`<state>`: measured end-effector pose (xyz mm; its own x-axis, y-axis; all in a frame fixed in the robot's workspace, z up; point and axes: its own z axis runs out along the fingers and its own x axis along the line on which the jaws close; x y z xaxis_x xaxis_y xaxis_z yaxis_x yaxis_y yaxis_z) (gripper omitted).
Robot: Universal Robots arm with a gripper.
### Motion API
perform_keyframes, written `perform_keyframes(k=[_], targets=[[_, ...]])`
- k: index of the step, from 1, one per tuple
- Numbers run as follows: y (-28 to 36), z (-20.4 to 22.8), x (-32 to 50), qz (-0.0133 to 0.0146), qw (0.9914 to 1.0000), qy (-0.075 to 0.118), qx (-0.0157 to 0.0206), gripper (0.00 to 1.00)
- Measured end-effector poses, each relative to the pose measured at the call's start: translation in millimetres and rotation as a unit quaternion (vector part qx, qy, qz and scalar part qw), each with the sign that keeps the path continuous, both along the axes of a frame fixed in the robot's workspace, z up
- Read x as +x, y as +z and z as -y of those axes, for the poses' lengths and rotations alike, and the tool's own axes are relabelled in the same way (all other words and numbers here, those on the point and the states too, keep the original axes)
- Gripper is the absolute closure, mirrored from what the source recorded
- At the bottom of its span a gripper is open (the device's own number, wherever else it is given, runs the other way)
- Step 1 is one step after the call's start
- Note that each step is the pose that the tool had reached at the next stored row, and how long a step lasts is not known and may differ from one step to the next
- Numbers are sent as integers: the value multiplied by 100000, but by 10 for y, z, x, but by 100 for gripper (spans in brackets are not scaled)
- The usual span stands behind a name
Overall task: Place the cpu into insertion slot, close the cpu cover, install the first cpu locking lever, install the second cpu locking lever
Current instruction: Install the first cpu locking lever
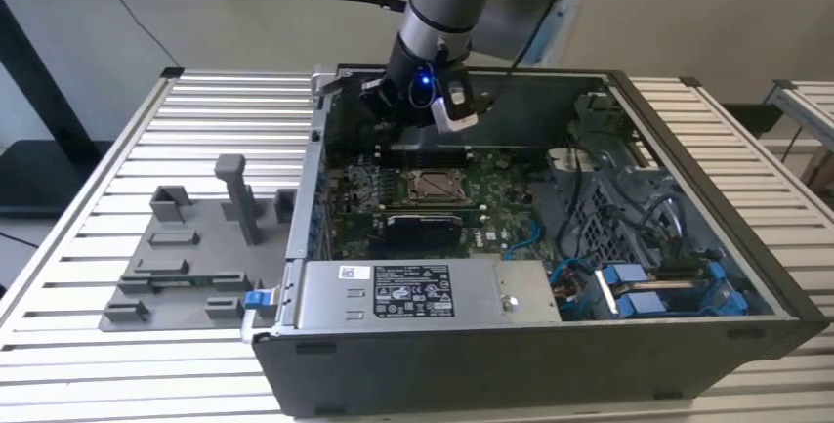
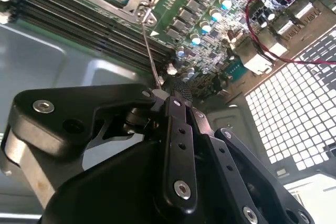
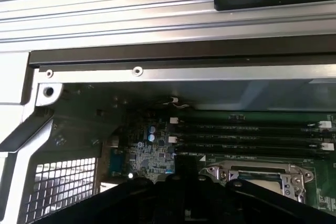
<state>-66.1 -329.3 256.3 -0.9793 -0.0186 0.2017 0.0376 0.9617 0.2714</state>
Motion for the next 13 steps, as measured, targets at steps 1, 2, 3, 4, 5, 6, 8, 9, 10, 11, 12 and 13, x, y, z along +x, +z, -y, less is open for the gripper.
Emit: perform_keyframes(k=[1, 2, 3, 4, 5, 6, 8, 9, 10, 11, 12, 13], targets=[[9, 3, 25, -124, 100000, -3, 86, 89], [19, 7, 52, -267, 100000, 1, 167, 89], [27, 10, 76, -397, 99999, 3, 234, 89], [31, 13, 99, -521, 99998, 0, 305, 89], [33, 18, 121, -638, 99997, -2, 368, 89], [35, 23, 143, -757, 99996, -1, 410, 89], [36, 35, 193, -1034, 99994, 0, 472, 89], [37, 41, 223, -1202, 99992, -5, 502, 89], [37, 46, 252, -1364, 99989, 4, 530, 89], [38, 52, 282, -1530, 99987, -2, 557, 89], [39, 57, 313, -1698, 99984, -7, 583, 89], [39, 62, 345, -1875, 99981, 0, 612, 89]])
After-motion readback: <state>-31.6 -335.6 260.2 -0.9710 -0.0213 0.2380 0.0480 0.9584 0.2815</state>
